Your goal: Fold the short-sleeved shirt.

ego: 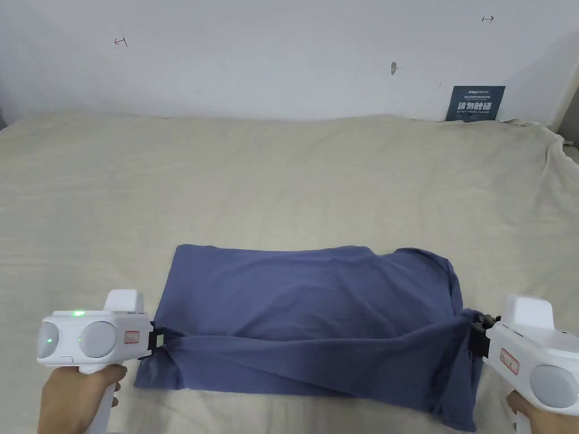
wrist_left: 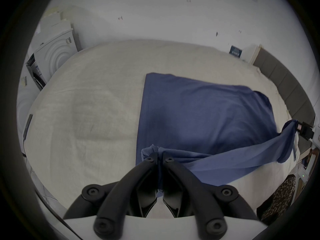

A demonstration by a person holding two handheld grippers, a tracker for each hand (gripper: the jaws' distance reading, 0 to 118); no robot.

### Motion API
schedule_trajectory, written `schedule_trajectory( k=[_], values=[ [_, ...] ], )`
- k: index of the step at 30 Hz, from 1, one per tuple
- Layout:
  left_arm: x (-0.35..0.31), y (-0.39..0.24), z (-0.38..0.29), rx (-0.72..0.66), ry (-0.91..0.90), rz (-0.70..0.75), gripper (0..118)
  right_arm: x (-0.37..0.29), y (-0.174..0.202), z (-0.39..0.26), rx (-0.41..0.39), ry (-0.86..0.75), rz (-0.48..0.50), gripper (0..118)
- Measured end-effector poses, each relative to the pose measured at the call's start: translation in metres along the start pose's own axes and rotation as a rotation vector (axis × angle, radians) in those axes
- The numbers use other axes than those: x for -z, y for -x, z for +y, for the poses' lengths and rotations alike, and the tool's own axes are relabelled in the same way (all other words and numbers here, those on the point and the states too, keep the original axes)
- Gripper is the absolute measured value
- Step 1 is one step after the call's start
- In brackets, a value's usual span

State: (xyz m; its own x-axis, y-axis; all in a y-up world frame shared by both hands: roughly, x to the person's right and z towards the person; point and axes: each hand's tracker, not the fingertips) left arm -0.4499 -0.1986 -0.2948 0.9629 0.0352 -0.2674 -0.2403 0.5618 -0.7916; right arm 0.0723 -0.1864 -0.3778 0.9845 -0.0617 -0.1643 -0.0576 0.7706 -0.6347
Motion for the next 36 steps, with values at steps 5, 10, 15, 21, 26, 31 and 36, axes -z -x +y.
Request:
schedule_trajectory(
  k=[5,10,15,21,26,31,36],
  values=[
    [0.051,-0.002,0.009,0.006,0.09,0.023,1,0.049,-0.004,-0.005,0.009,0.103,-0.029,1],
    [0.069,-0.006,0.009,-0.002,0.121,0.031,1,0.077,-0.002,-0.012,0.075,0.214,-0.055,1],
    [0.059,-0.009,0.011,0.008,0.12,0.045,9,0.07,0.011,-0.016,0.087,0.249,-0.073,2],
    [0.008,-0.009,0.018,-0.096,0.0,0.011,103,0.01,0.031,0.014,0.064,0.1,-0.041,82],
    [-0.055,-0.015,0.021,-0.092,-0.179,-0.007,103,-0.059,0.037,0.041,0.033,-0.106,-0.004,89],
    [-0.109,-0.021,0.009,-0.111,-0.339,0.004,103,-0.116,0.04,0.044,-0.024,-0.265,-0.003,89],
    [-0.145,-0.026,-0.02,-0.163,-0.523,0.015,72,-0.154,0.041,0.026,-0.045,-0.363,-0.016,74]
  ],
)
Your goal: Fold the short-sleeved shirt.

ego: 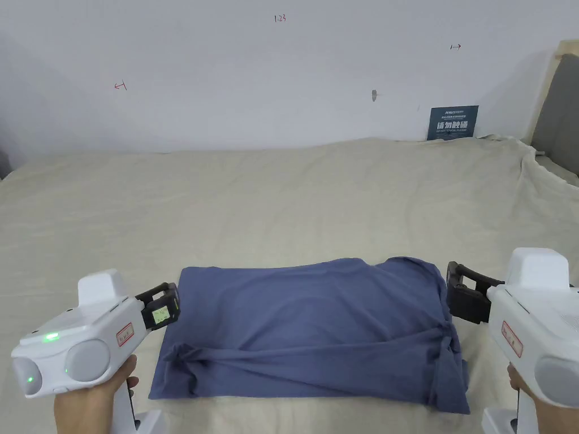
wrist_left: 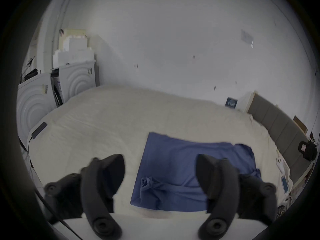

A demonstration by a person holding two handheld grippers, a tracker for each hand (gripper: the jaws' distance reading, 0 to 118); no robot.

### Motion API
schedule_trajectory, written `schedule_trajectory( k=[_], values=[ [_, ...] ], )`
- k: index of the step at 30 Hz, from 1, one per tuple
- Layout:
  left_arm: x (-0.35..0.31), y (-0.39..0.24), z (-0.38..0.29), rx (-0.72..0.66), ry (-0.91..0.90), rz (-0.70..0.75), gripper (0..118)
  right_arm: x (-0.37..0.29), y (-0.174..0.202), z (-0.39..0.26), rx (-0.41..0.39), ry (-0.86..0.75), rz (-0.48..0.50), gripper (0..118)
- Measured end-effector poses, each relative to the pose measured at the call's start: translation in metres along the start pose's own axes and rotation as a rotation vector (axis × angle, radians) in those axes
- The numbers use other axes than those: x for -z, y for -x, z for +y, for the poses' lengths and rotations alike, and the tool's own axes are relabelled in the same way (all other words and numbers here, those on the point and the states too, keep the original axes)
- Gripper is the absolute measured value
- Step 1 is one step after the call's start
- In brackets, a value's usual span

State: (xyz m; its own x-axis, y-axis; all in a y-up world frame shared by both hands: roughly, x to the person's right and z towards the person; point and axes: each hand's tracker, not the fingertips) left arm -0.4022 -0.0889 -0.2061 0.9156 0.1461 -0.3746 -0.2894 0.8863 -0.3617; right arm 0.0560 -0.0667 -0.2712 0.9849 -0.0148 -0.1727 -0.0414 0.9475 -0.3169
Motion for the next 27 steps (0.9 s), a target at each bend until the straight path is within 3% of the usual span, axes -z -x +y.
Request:
schedule_trajectory(
  k=[3,5,6,7,12,17,24,26,27],
  values=[
    [-0.021,-0.002,-0.011,-0.015,-0.089,-0.01,35,-0.017,0.002,-0.007,-0.014,-0.034,-0.01,51],
    [-0.025,0.003,-0.02,0.015,-0.113,-0.05,22,-0.026,0.002,-0.012,-0.03,-0.052,-0.009,43],
    [-0.03,0.002,-0.024,0.036,-0.114,-0.07,4,-0.029,0.002,-0.015,-0.04,-0.062,-0.011,22],
    [-0.033,0.001,-0.029,0.062,-0.12,-0.057,1,-0.034,0.008,-0.016,-0.052,-0.072,-0.02,3],
    [-0.038,-0.003,-0.038,0.148,-0.102,-0.062,0,-0.035,0.007,-0.021,-0.049,-0.069,0.005,0],
    [-0.028,0.0,-0.035,0.128,-0.048,-0.076,0,-0.029,0.004,-0.023,-0.034,-0.053,0.008,0],
    [0.036,0.012,-0.039,0.13,0.257,-0.039,0,-0.019,0.001,-0.03,-0.02,-0.022,0.009,0],
    [0.056,0.018,-0.048,0.121,0.309,-0.014,10,-0.017,0.004,-0.031,-0.02,-0.004,0.008,0],
    [0.068,0.022,-0.05,0.107,0.373,0.008,28,-0.021,0.011,-0.03,-0.02,0.005,0.007,0]
  ],
)
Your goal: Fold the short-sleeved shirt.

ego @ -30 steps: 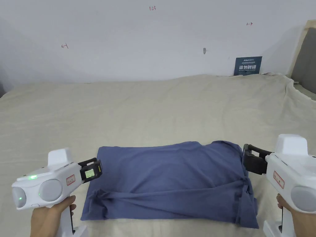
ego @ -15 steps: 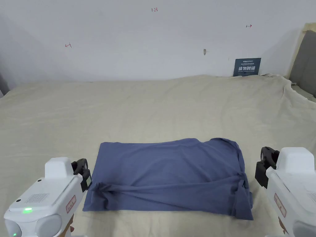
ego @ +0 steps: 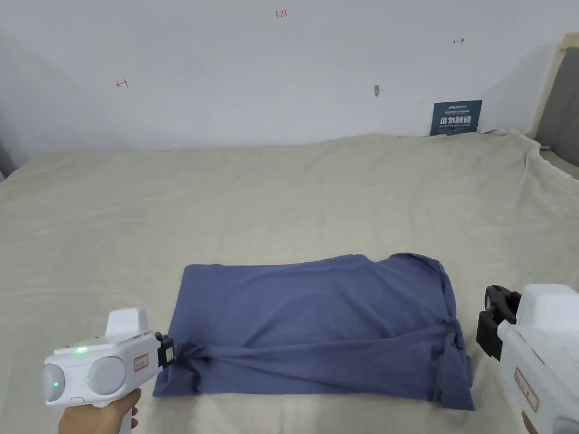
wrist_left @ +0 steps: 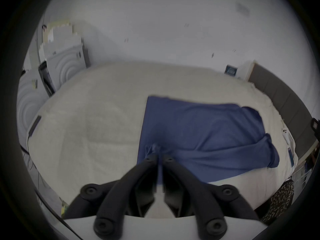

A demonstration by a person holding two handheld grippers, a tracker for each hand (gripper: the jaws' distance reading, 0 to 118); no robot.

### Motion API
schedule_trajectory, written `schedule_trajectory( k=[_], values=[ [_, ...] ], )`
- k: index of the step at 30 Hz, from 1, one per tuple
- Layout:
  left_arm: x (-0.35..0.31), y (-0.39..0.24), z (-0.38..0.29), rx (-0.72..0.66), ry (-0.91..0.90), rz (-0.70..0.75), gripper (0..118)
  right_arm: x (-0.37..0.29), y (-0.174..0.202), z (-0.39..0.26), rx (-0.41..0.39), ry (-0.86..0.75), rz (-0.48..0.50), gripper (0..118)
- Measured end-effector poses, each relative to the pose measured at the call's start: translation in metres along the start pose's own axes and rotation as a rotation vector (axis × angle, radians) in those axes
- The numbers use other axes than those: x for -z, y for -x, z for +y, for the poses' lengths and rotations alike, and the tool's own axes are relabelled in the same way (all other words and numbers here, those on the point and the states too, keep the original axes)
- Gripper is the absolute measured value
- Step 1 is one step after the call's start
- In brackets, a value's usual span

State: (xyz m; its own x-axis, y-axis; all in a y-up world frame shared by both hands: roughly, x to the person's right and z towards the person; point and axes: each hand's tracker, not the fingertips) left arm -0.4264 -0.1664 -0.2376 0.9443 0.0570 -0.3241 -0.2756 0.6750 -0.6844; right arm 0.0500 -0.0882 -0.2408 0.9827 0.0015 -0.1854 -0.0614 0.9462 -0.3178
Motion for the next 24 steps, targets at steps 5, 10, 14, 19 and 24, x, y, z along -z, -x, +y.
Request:
schedule_trajectory(
  k=[5,10,14,19,24],
  values=[
    [0.048,0.017,-0.004,-0.087,0.158,0.031,79,0.014,-0.006,-0.011,0.004,0.048,-0.005,0],
    [0.081,0.019,-0.015,-0.082,0.248,0.052,79,0.029,-0.012,-0.019,0.01,0.097,-0.017,0],
    [0.098,0.015,-0.028,-0.1,0.276,0.078,70,0.041,-0.018,-0.026,0.025,0.132,-0.023,0],
    [0.086,0.013,-0.028,-0.067,0.219,-0.008,9,0.057,-0.023,-0.041,0.061,0.223,-0.026,0],
    [0.073,0.016,-0.02,-0.087,0.176,-0.001,6,0.088,-0.029,-0.072,0.081,0.41,-0.046,14]
  ],
)
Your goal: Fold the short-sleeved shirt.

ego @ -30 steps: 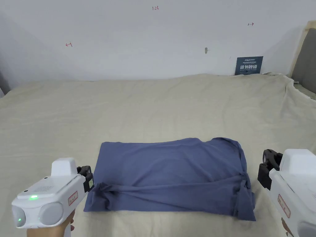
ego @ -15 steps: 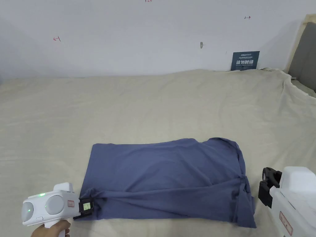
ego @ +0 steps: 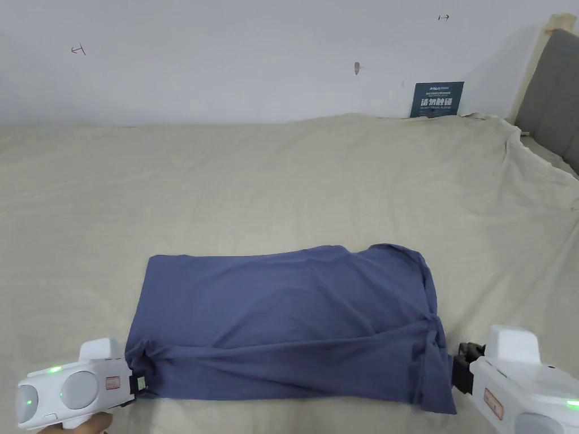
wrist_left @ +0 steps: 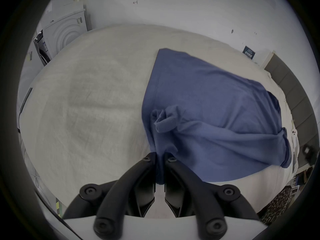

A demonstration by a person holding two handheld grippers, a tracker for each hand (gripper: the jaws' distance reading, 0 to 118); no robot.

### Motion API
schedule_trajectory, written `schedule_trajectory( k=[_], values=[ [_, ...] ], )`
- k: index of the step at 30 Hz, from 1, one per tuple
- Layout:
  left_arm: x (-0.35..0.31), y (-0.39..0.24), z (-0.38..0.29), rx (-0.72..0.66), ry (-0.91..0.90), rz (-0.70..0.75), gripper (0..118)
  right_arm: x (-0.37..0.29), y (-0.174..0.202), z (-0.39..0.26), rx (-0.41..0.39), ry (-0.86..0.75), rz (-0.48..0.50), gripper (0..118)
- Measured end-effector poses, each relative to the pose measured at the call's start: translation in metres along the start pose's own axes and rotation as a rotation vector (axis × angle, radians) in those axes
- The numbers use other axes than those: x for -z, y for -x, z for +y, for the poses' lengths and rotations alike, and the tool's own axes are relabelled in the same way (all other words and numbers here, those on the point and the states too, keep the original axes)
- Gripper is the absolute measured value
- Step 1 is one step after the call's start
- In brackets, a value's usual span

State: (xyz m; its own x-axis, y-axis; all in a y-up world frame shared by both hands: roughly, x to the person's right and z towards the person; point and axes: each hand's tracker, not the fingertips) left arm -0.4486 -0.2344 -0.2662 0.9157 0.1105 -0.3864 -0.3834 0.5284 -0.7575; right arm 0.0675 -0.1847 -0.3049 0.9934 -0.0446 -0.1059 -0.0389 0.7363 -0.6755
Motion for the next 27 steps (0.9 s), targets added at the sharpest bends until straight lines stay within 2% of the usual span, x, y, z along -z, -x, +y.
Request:
schedule_trajectory(
  k=[2,3,4,7,9,10,11,12,14,15,21,27],
  values=[
    [-0.012,-0.001,0.004,0.0,-0.017,-0.025,6,0.017,0.0,-0.009,-0.009,0.057,-0.001,49],
    [-0.016,-0.001,0.005,0.005,-0.023,-0.031,6,0.024,0.001,-0.013,-0.01,0.085,-0.01,71],
    [-0.02,0.0,0.007,0.01,-0.033,-0.05,6,0.031,0.002,-0.017,0.0,0.111,-0.011,81],
    [-0.026,0.002,0.014,0.006,-0.049,-0.072,6,0.048,0.006,-0.026,0.008,0.142,0.003,83],
    [-0.027,0.003,0.016,0.002,-0.054,-0.081,6,0.048,0.019,-0.029,0.001,0.169,0.009,79],
    [-0.026,0.002,0.017,0.004,-0.052,-0.081,6,0.053,0.021,-0.032,-0.012,0.184,0.013,74],
    [-0.025,0.002,0.016,0.008,-0.05,-0.079,6,0.055,0.024,-0.033,-0.02,0.192,0.014,60],
    [-0.024,0.002,0.015,0.01,-0.048,-0.076,6,0.052,0.028,-0.034,-0.021,0.193,0.025,53],
    [-0.02,0.004,0.012,0.008,-0.041,-0.073,6,0.048,0.027,-0.036,0.035,0.196,0.082,37],
    [-0.02,0.005,0.01,0.005,-0.039,-0.072,6,0.045,0.026,-0.035,0.047,0.182,0.08,11],
    [-0.019,0.019,-0.002,-0.029,-0.019,-0.072,6,0.014,0.005,-0.024,0.049,0.114,0.11,10],
    [-0.039,0.032,-0.02,-0.103,-0.023,-0.114,6,-0.01,-0.035,-0.032,0.109,0.1,0.155,10]
  ],
)
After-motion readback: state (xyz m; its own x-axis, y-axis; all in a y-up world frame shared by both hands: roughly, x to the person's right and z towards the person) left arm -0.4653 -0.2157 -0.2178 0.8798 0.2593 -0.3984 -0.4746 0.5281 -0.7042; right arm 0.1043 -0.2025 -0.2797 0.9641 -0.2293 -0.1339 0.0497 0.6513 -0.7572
